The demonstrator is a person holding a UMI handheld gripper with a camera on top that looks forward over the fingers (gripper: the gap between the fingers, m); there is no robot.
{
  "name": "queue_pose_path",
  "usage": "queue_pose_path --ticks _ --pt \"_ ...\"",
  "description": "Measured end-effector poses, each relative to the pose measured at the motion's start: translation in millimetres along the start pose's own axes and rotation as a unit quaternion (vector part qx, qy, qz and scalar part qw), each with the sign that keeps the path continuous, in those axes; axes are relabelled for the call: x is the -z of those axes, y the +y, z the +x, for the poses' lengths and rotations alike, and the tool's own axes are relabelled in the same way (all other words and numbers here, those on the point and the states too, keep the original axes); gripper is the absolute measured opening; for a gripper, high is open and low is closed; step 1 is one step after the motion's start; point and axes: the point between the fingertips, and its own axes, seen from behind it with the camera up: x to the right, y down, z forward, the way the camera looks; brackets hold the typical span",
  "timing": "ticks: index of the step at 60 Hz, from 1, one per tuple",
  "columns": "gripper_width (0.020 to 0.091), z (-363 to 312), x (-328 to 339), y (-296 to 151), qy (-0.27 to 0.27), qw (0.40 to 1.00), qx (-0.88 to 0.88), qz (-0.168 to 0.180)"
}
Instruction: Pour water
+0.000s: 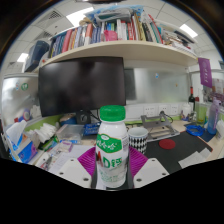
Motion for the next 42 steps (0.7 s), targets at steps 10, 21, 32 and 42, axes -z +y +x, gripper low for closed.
queue_pose_path --ticks 10,21,32,42 --pt "0.0423 -43.8 -23.5 -67.1 -0.032 0.999 -0.028 0.011" --pt "0.0422 -89.9 -81.7 -86.8 -0.068 0.96 -0.27 -0.032" --pt "0.0423 -68.6 -116.4 -116.6 -0.062 0.868 -0.493 -0.017" --pt "0.0425 -28.2 -133.3 -100.3 -0.038 0.769 -0.638 -0.01"
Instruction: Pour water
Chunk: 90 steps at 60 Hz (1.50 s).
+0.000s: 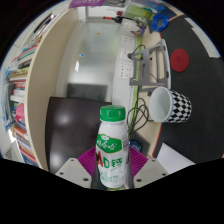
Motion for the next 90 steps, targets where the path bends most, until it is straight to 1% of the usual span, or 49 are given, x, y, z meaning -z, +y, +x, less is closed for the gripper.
queue_pose_path --ticks 6,10,14,20,30,36,41,44,47,49,50,53,59,61,62,65,68,69,71,78,81,83,90 --pt "0.0424 14.5 -7.2 -12.9 0.006 0.998 -0.07 0.004" --pt "0.0422 21.5 -12.9 -14.7 0.004 0.994 -0.112 -0.001" --pt "0.0422 27.4 -17.6 -13.0 0.017 0.99 -0.136 -0.009" --pt "0.0425 35.3 -21.9 -14.5 0.026 0.985 -0.169 -0.012" --pt "0.0424 50.3 -26.3 -13.8 0.046 0.982 -0.18 -0.026" --pt "0.0425 41.8 -22.1 -16.6 0.045 0.987 -0.153 -0.029" --pt "0.0423 16.5 -10.4 -26.3 0.031 0.996 -0.08 -0.029" --pt "0.0425 -0.8 -4.4 -36.5 0.035 0.999 -0.002 -0.025" --pt "0.0425 -14.7 2.9 -52.9 0.04 0.994 0.099 -0.016" --pt "0.0427 -20.6 10.2 -67.7 0.043 0.985 0.169 -0.002" --pt "0.0433 -27.5 13.7 -75.8 0.055 0.977 0.206 0.005" --pt "0.0435 -35.8 21.1 -100.6 0.069 0.949 0.308 0.028" --pt "0.0435 -50.1 36.8 -146.6 0.085 0.878 0.466 0.072" --pt "0.0435 -42.5 38.8 -164.9 0.081 0.852 0.508 0.094" --pt "0.0435 -47.0 42.1 -171.7 0.093 0.841 0.524 0.093" --pt "0.0435 -41.5 46.2 -193.6 0.109 0.81 0.566 0.105" --pt "0.0435 -32.2 47.4 -212.9 0.117 0.787 0.595 0.116" --pt "0.0435 -24.6 46.7 -218.6 0.115 0.781 0.601 0.125" --pt "0.0435 -15.8 43.7 -229.6 0.119 0.773 0.609 0.129" --pt "0.0433 27.3 30.9 -258.7 0.139 0.759 0.624 0.122" --pt "0.0432 47.8 24.2 -265.6 0.15 0.756 0.628 0.111" --pt "0.0433 63.5 18.1 -268.7 0.15 0.753 0.631 0.112" --pt "0.0434 89.4 9.3 -275.6 0.158 0.751 0.633 0.099"
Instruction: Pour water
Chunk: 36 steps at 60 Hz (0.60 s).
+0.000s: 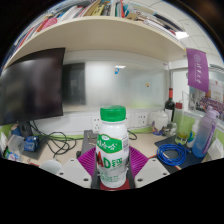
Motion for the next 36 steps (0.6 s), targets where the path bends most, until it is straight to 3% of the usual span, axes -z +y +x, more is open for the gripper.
queue_pose_path --ticks 10,12,25,27,29,31,36 --pt "0.0469 -5.9 -16.2 28.4 -0.022 1.0 -0.005 -0.006" --pt "0.0473 -8.5 -15.7 25.7 -0.025 1.0 0.0 0.008" --pt "0.0554 -0.7 -9.0 28.4 -0.013 1.0 0.004 0.01" --pt "0.0625 0.3 -9.2 33.5 -0.009 1.0 0.009 0.0" --pt "0.0795 1.3 -9.0 39.3 -0.007 1.0 0.02 -0.01" --pt "0.0878 2.7 -8.3 43.8 -0.005 0.999 0.03 -0.017" --pt "0.0851 3.9 -2.1 44.5 -0.003 0.999 0.03 -0.019"
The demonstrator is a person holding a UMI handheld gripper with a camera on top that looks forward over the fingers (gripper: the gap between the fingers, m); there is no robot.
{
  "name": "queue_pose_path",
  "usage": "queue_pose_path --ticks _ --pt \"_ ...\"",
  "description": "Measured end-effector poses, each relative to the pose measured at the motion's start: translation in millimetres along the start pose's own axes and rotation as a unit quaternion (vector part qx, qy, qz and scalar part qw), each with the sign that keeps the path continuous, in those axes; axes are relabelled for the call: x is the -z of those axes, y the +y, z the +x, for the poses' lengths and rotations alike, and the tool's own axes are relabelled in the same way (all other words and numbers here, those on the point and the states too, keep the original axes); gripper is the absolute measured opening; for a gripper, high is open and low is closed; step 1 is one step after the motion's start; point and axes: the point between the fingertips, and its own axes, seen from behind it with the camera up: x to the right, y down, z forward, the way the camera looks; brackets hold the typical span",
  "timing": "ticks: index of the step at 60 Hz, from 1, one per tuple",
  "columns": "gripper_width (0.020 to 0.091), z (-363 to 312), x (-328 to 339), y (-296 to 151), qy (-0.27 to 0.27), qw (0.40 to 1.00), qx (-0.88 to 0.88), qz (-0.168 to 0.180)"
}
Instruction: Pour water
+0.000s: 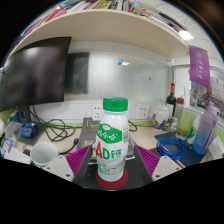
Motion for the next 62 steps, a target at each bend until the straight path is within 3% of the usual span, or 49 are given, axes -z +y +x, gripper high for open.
queue_pose_path --ticks 5,18,40,55,62 --pt "0.0852 -5.4 11.4 -0.3 -0.015 1.0 -0.019 -0.002" --pt "0.0851 -8.8 82.1 11.7 -0.048 0.995 -0.024 -0.086" --pt "0.0853 -29.0 185.6 -83.4 -0.068 0.992 -0.051 -0.094" --pt "0.0854 -22.8 225.6 -84.8 -0.054 0.99 -0.033 -0.13" --pt "0.0853 -33.2 231.1 -89.1 -0.064 0.989 -0.037 -0.125"
